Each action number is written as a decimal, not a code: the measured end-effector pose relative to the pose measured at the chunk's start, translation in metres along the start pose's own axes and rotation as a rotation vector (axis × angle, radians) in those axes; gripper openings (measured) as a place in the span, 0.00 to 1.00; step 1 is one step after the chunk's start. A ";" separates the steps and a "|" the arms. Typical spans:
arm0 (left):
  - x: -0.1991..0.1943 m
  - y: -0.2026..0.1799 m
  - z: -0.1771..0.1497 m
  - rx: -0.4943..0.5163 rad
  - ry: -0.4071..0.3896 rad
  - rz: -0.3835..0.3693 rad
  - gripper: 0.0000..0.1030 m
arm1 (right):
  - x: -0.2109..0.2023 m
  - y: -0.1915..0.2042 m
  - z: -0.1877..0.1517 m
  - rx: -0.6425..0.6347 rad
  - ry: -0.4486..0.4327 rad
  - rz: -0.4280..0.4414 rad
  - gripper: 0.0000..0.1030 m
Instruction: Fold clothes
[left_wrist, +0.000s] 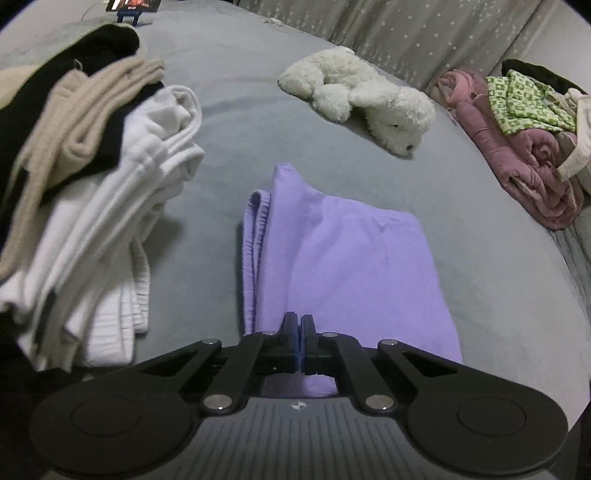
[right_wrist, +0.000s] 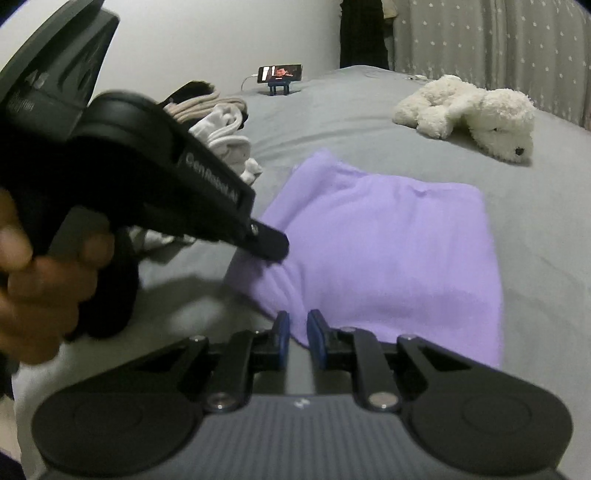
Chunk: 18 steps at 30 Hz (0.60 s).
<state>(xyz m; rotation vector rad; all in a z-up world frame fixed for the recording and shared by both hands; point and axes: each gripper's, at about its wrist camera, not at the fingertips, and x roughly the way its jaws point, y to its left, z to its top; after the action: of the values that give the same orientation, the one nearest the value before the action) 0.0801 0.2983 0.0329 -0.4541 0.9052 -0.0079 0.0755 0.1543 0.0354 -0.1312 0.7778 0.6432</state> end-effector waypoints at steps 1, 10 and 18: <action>-0.001 0.001 -0.001 0.003 0.000 -0.001 0.01 | -0.002 0.000 -0.001 0.000 0.004 -0.002 0.13; -0.005 0.005 0.000 -0.034 -0.006 -0.014 0.01 | -0.040 -0.046 0.005 0.112 -0.061 -0.059 0.27; -0.004 0.005 0.002 -0.047 -0.014 0.011 0.01 | -0.035 -0.148 -0.001 0.453 -0.020 0.001 0.35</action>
<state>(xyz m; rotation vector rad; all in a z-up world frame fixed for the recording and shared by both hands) 0.0783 0.3042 0.0350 -0.4928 0.8957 0.0268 0.1426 0.0180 0.0413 0.2891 0.8860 0.4546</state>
